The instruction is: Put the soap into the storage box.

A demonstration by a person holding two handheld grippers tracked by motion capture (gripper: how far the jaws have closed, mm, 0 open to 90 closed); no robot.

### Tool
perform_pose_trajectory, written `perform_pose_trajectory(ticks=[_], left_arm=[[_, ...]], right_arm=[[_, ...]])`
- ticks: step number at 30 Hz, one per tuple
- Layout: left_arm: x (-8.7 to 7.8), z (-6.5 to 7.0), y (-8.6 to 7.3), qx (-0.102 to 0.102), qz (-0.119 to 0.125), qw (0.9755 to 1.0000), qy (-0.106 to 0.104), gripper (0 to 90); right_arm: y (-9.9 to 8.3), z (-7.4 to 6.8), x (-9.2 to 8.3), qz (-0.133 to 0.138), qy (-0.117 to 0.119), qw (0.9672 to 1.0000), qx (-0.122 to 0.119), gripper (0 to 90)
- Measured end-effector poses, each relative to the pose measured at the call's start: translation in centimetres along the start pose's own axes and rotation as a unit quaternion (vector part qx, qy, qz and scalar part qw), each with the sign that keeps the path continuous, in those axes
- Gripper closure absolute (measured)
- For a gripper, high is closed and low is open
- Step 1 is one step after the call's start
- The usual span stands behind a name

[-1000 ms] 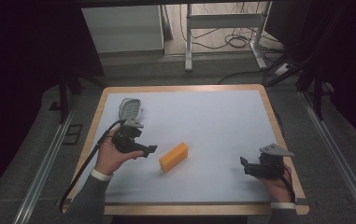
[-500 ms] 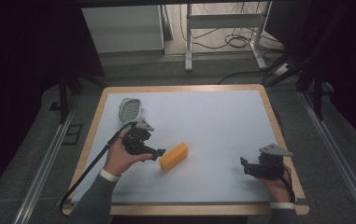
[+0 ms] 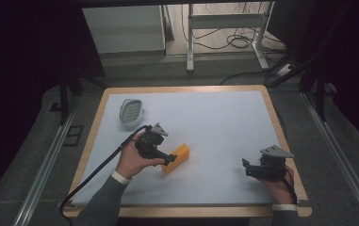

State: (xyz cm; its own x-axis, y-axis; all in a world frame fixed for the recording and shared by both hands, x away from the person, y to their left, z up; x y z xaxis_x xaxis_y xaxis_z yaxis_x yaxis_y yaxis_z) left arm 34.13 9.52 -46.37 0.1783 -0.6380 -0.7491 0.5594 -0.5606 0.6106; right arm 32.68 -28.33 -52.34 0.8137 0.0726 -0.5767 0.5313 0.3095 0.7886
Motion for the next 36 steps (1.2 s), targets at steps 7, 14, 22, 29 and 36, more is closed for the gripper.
perform_pose_trajectory(ticks=[7,14,22,29,36], left_arm=[[1.2,-0.2,0.1,-0.004,-0.008,0.9999,0.005,20.4],[3.0,-0.3,-0.1,-0.011,-0.025,0.9996,0.006,23.9],[4.9,-0.6,-0.4,-0.019,-0.046,0.9987,0.010,29.8],[6.0,-0.5,-0.7,-0.022,-0.057,0.9981,0.006,38.1],[6.1,-0.4,-0.7,-0.026,-0.059,0.9979,-0.007,55.3]], right_arm=[[-0.1,0.1,0.1,-0.001,-0.001,1.0000,-0.002,6.9],[-0.1,0.0,0.1,-0.003,0.000,1.0000,-0.004,6.9],[-0.2,0.0,0.3,-0.006,-0.001,1.0000,-0.003,6.9],[-0.3,-0.1,0.4,-0.010,-0.004,0.9999,-0.005,6.9],[-0.2,0.0,0.2,-0.010,-0.007,0.9999,-0.002,6.9]])
Point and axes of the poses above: each handheld gripper's, and its own axes: x roughly forward along the jaws, y roughly out of its top, z roughly to its right, the point moved 2 cm from there along x, roughly forward along the jaws, and after that the axes turned 12 degrees about -y, right-handed, at the moved point
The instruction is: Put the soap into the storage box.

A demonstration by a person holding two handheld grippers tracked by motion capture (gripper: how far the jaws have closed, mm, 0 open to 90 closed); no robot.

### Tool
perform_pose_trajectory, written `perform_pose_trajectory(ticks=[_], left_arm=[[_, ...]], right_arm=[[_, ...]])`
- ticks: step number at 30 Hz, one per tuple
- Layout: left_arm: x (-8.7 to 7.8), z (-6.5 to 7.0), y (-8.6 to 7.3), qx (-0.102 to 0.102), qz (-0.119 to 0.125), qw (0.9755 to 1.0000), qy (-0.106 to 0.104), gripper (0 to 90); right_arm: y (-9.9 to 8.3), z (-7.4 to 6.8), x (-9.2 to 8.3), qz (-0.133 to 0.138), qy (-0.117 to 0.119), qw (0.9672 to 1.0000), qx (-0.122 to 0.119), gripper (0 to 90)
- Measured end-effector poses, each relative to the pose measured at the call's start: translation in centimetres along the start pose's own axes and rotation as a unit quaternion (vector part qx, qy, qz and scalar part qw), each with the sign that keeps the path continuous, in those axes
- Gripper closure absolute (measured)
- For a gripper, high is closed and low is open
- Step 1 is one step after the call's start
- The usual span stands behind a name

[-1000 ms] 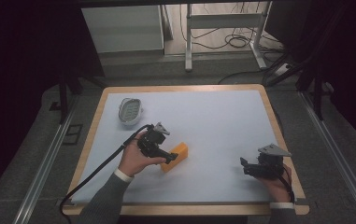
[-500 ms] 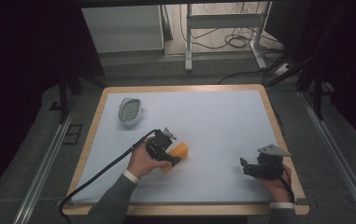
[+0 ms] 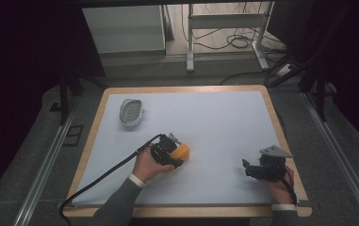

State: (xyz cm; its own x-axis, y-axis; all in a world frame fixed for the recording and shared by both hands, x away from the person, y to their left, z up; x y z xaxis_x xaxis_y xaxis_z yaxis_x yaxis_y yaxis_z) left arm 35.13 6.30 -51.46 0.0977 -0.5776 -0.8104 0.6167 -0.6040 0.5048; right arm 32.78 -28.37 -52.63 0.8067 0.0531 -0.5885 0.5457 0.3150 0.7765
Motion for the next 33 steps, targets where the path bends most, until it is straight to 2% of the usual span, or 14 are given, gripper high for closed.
perform_pose_trajectory(ticks=[1,8,14,23,26,30,33], left_arm=[[0.0,0.0,0.0,0.000,-0.001,1.0000,0.000,57.8],[-0.3,-0.3,0.0,-0.002,0.011,0.9999,0.003,61.0],[-0.6,-0.8,-0.1,-0.007,0.014,0.9999,-0.006,61.1],[-2.2,-1.6,-0.3,-0.011,0.022,0.9995,-0.022,61.1],[-2.8,-1.8,-0.3,-0.012,0.028,0.9992,-0.025,61.1],[-3.6,-1.8,-0.3,-0.008,0.042,0.9990,-0.013,61.1],[-4.3,-1.8,-0.1,-0.009,0.055,0.9981,-0.026,61.1]], right_arm=[[0.0,0.0,0.0,0.000,0.000,1.0000,0.000,6.9],[0.0,0.1,0.0,-0.001,0.001,1.0000,0.006,6.9],[0.1,0.3,-0.1,0.001,-0.002,0.9999,0.012,7.0],[0.1,0.3,-0.1,0.001,-0.007,0.9999,0.014,7.0],[0.1,0.3,-0.1,0.001,-0.008,0.9999,0.014,7.0],[0.0,0.4,-0.1,0.000,-0.009,0.9999,0.015,7.0],[0.0,0.4,-0.1,0.000,-0.009,0.9998,0.016,7.0]])
Point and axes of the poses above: each handheld gripper's, and its own axes: x roughly forward along the jaws, y roughly out of its top, z roughly to its right, the point moved 2 cm from there along x, roughly forward along the jaws, and after that the axes turned 12 degrees about -y, right-handed, at the moved point
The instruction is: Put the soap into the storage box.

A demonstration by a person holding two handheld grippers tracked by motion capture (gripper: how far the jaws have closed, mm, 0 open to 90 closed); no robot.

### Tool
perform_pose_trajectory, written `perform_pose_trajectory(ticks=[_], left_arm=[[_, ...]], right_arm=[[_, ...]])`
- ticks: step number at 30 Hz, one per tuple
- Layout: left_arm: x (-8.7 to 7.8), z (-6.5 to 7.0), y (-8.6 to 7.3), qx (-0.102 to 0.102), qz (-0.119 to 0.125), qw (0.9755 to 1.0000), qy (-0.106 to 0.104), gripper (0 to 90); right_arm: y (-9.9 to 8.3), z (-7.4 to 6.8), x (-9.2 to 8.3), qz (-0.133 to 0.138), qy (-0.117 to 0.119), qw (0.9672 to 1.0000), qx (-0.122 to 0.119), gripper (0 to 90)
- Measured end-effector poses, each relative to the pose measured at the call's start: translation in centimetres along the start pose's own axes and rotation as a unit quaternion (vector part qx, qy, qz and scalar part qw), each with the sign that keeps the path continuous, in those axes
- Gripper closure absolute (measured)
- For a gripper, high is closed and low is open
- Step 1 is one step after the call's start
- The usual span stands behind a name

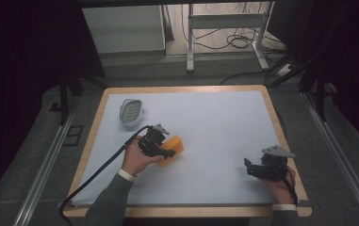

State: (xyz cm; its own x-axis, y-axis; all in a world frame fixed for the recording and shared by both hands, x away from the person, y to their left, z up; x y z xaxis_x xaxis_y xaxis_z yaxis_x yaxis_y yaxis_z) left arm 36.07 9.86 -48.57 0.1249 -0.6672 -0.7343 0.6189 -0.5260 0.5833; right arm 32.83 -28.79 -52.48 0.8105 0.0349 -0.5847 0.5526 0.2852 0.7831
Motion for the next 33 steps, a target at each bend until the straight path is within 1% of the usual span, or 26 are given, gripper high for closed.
perform_pose_trajectory(ticks=[8,12,14,16,19,20,22,23,26,33], left_arm=[[-1.5,-0.3,0.2,-0.001,0.016,0.9998,0.008,61.1],[-2.1,-0.2,0.3,0.004,0.030,0.9993,0.020,61.1],[-2.4,-0.1,0.3,0.002,0.029,0.9994,0.017,61.1],[-2.7,0.2,0.2,0.006,0.031,0.9993,0.019,61.1],[-3.1,0.4,0.2,0.009,0.035,0.9992,0.015,61.1],[-3.2,0.4,0.2,0.010,0.036,0.9992,0.016,61.1],[-3.5,0.5,0.2,0.013,0.041,0.9987,0.026,61.1],[-3.6,0.5,0.1,0.013,0.043,0.9986,0.027,61.1],[-4.0,0.6,0.1,0.014,0.046,0.9986,0.021,61.1],[-4.7,0.2,0.2,0.012,0.051,0.9982,0.029,61.1]], right_arm=[[0.0,0.1,-0.1,0.003,-0.002,1.0000,0.003,7.0],[0.0,0.1,-0.1,0.002,-0.004,1.0000,0.004,7.0],[0.0,0.2,-0.1,0.000,-0.005,1.0000,0.005,7.0],[-0.1,0.2,0.0,0.000,-0.005,1.0000,0.005,7.0],[-0.1,0.2,0.0,0.000,-0.006,1.0000,0.006,7.0],[-0.1,0.2,0.0,0.000,-0.006,1.0000,0.006,7.0],[-0.1,0.2,0.0,0.001,-0.007,1.0000,0.006,7.0],[-0.1,0.2,0.0,0.000,-0.006,1.0000,0.005,7.0],[-0.1,0.2,0.0,0.000,-0.007,1.0000,0.004,7.0],[0.0,0.2,-0.1,0.004,-0.007,1.0000,0.003,7.4]])
Point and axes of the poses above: each handheld gripper's, and its own axes: x roughly forward along the jaws, y roughly out of its top, z roughly to its right, the point moved 2 cm from there along x, roughly forward along the jaws, and after that the axes turned 12 degrees about -y, right-handed, at the moved point
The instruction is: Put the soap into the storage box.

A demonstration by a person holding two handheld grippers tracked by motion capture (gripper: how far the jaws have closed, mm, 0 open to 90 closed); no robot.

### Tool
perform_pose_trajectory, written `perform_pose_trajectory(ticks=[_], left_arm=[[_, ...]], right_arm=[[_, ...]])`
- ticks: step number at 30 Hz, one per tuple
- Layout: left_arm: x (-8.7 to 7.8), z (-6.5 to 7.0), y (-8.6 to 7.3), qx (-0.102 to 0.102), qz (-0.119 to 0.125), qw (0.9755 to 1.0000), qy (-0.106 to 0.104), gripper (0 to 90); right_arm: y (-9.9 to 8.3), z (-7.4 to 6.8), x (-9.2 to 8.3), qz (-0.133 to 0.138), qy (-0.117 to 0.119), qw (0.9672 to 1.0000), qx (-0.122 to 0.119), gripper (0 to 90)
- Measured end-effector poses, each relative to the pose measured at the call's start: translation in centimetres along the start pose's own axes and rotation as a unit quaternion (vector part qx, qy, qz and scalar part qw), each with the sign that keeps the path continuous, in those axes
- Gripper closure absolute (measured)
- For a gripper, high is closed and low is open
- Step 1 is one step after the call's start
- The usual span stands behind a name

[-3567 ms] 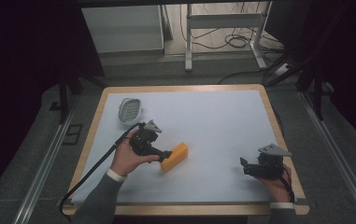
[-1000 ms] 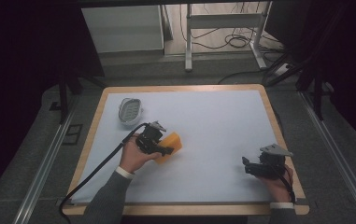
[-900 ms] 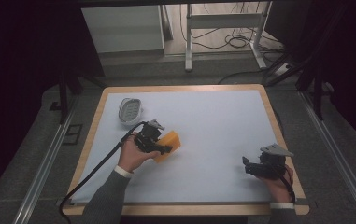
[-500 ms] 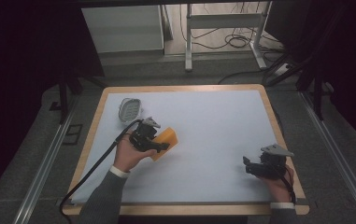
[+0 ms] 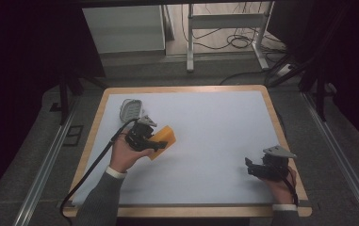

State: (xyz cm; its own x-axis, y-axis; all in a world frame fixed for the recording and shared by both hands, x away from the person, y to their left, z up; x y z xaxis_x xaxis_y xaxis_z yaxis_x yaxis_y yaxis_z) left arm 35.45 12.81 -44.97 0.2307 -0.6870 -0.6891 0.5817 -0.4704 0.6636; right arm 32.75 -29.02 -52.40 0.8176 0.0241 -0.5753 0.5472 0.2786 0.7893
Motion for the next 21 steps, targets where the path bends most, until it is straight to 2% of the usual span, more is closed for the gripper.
perform_pose_trajectory(ticks=[4,7,17,21], left_arm=[[-0.5,-0.1,0.1,0.004,0.011,0.9999,0.007,61.0],[-0.9,-0.2,0.2,0.005,0.018,0.9998,0.001,61.1],[-1.9,-1.0,0.3,0.001,0.021,0.9997,0.011,61.1],[-2.3,-1.2,0.4,0.002,0.029,0.9993,0.021,61.1]], right_arm=[[0.0,0.1,0.0,0.000,-0.003,1.0000,0.003,7.4],[0.0,0.1,0.0,-0.001,-0.003,1.0000,0.003,7.4],[-0.1,0.1,0.1,-0.003,-0.003,1.0000,0.003,7.4],[-0.1,0.2,0.1,-0.003,-0.002,1.0000,0.005,7.4]])
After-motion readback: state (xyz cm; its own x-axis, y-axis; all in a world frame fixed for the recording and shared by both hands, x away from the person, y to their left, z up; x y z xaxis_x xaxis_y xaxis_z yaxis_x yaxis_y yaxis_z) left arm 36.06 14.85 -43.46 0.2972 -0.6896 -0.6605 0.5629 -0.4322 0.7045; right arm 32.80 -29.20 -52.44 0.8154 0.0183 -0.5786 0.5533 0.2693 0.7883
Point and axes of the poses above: each handheld gripper's, and its own axes: x roughly forward along the jaws, y roughly out of its top, z roughly to its right, the point moved 2 cm from there along x, roughly forward along the jaws, and after that the axes turned 12 degrees about -y, right-handed, at the moved point
